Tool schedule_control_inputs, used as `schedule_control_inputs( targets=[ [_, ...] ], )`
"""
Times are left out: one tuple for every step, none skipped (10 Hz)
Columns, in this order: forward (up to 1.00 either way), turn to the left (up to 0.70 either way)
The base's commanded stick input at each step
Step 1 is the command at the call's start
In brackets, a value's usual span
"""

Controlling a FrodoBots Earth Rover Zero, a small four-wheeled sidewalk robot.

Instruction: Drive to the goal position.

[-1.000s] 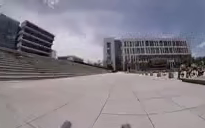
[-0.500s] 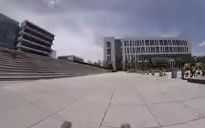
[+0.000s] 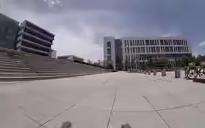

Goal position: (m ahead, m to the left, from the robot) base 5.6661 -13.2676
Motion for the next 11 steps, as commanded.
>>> schedule_control_inputs(
  targets=[
    [0.7, 0.0],
    [0.7, 0.0],
    [0.7, 0.0],
    [0.7, 0.0],
    [0.7, -0.1],
    [0.7, -0.35],
    [0.7, -0.35],
    [0.7, -0.35],
    [0.7, -0.35],
    [0.7, -0.35],
    [0.7, -0.35]
  ],
)
